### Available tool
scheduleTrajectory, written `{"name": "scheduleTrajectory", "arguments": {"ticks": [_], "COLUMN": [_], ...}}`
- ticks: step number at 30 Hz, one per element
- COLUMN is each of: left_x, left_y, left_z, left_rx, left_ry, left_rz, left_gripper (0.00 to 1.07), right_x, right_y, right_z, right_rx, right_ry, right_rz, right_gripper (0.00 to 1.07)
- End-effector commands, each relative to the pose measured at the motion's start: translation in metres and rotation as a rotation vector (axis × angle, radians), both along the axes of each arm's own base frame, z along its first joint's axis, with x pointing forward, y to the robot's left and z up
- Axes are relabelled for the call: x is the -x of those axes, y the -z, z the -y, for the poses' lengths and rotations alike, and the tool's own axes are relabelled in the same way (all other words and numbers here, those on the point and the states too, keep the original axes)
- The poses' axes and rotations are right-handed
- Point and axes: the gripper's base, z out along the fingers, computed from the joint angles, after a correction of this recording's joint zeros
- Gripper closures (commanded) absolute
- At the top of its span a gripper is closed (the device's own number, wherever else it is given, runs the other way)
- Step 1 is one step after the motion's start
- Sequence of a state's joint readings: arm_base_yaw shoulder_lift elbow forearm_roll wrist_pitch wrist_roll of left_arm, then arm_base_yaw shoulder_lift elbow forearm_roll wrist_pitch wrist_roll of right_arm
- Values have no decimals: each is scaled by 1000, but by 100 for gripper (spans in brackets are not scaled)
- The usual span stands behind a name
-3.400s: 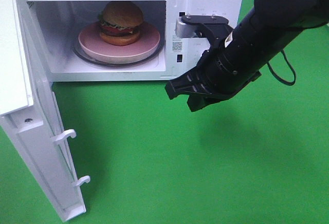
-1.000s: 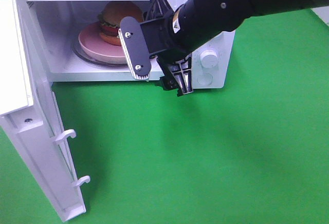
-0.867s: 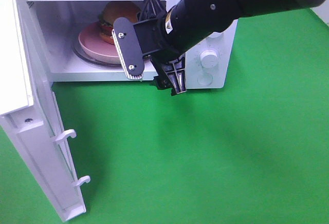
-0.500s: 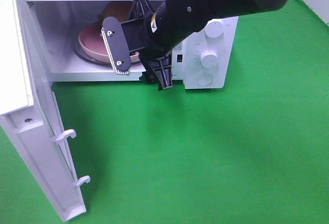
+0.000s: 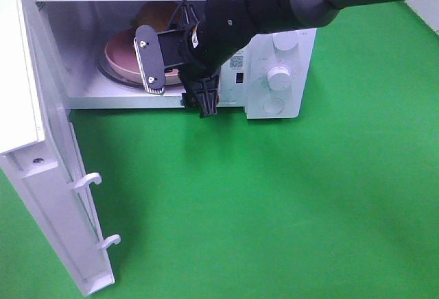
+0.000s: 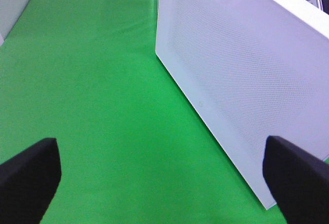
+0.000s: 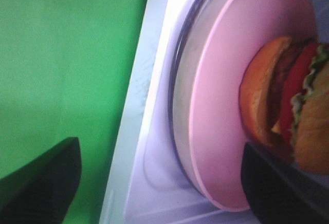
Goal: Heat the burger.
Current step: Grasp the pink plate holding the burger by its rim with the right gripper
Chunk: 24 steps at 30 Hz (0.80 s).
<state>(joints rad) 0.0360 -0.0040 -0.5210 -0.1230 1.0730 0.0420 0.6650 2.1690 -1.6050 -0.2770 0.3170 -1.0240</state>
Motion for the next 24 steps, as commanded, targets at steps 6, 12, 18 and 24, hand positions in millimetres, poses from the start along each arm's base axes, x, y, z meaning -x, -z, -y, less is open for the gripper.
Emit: {"name": "scheduleTrajectory", "arguments": {"ticks": [6, 12, 18, 24], "left_x": [0, 0, 0, 0], "left_y": [0, 0, 0, 0], "left_z": [0, 0, 0, 0], "left_rx": [6, 6, 6, 4], "left_ry": [1, 1, 1, -1], "left_rz": [12, 12, 12, 12], "left_gripper": [7, 7, 7, 7], "right_x": [-19, -29, -35, -44], "right_y": [9, 15, 20, 29], "right_z": [-8, -15, -18, -13], "right_rx": [-13, -26, -30, -60], "right_ry": [23, 44, 48, 86], "right_rz": [9, 6, 9, -17], "right_gripper": [27, 28, 29, 32]}}
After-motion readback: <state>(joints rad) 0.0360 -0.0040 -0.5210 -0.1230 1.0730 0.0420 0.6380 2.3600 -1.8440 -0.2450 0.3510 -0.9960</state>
